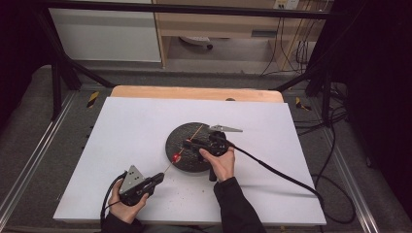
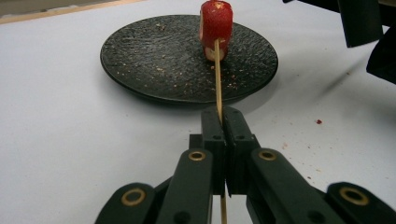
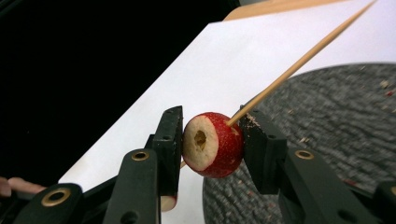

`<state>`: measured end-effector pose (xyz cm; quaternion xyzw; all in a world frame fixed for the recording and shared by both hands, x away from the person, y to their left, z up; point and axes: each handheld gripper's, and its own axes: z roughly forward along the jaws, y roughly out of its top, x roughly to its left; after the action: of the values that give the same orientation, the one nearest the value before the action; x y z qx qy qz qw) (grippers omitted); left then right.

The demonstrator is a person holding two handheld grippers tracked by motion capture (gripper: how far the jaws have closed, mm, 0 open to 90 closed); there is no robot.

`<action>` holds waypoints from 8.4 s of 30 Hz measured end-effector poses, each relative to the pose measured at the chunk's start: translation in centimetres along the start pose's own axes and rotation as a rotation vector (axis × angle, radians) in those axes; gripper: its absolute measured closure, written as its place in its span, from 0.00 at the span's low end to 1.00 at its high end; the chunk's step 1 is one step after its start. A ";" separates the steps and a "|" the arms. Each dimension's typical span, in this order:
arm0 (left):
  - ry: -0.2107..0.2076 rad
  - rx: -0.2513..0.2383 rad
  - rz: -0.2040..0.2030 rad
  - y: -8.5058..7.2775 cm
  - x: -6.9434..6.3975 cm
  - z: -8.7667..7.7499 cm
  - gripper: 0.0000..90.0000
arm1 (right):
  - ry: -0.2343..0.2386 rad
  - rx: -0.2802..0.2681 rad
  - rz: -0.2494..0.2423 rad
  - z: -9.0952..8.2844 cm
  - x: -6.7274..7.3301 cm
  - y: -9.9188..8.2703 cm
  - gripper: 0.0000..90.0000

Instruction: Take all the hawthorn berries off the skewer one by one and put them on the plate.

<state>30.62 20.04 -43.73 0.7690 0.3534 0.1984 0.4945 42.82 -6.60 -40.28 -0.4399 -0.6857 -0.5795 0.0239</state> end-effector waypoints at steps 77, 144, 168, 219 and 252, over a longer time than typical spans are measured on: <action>0.012 -0.020 -0.020 0.0 0.6 -0.4 0.98 | -0.161 0.028 -0.144 -2.0 -3.4 0.5 0.27; 0.009 -0.019 -0.007 0.2 0.3 -0.2 0.98 | 0.040 0.045 -0.085 1.4 2.5 -2.1 0.68; 0.007 -0.038 -0.012 0.3 0.4 -0.5 0.98 | -0.038 -0.013 -0.088 -0.2 0.8 2.6 0.68; 0.023 -0.044 -0.020 0.3 0.8 -0.8 0.98 | -0.222 0.143 -0.137 4.0 -5.2 0.6 0.68; 0.022 -0.021 -0.038 0.4 1.2 -0.4 0.98 | -0.185 0.130 -0.301 -4.4 -3.6 0.3 0.18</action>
<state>31.29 21.14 -43.26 0.7545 0.3713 0.2010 0.5024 43.09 -12.21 -40.57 -0.3813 -0.7790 -0.4881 -0.0976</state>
